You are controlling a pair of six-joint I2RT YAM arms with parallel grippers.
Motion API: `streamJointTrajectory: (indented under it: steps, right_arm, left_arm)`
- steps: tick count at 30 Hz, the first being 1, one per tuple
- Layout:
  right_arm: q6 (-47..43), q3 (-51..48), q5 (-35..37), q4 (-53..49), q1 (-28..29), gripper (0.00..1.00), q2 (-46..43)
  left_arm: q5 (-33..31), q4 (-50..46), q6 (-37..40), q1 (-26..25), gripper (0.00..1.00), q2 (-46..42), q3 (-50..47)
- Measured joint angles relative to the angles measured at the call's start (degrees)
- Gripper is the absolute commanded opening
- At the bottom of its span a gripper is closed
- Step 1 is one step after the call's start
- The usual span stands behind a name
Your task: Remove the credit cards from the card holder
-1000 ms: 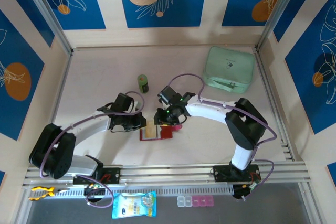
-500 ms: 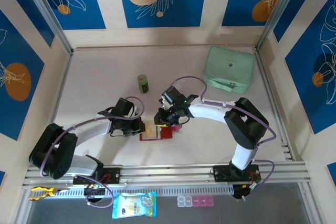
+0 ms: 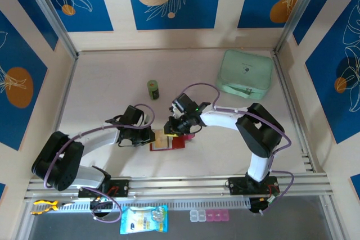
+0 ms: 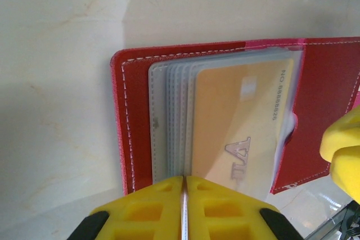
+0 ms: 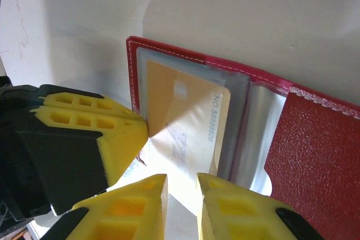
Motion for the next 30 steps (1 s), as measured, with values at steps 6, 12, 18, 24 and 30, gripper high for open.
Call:
streamJointTrajectory:
  steps: [6, 12, 18, 24, 30]
  right_arm:
    - [0.02, -0.04, -0.42, 0.68, 0.00, 0.22, 1.03]
    - [0.28, -0.04, -0.79, 1.27, 0.00, 0.22, 1.95]
    - [0.44, -0.04, -1.33, 1.86, 0.00, 0.22, 2.99]
    - [0.66, -0.04, -1.49, 1.86, 0.00, 0.22, 3.76]
    - [1.03, -0.04, -3.04, 2.91, 0.00, 0.20, 4.33]
  left_arm:
    - [-0.02, 0.83, -0.22, 0.00, 0.11, 0.00, -0.24]
    - [0.00, 0.98, -0.22, 0.00, 0.10, 0.00, -0.28]
    - [0.00, 1.22, -0.26, 0.00, 0.10, 0.00, -0.44]
    - [0.02, 1.60, -0.70, 0.00, 0.11, 0.00, -0.50]
    - [0.02, 1.70, -1.25, 0.00, 0.11, 0.00, -0.55]
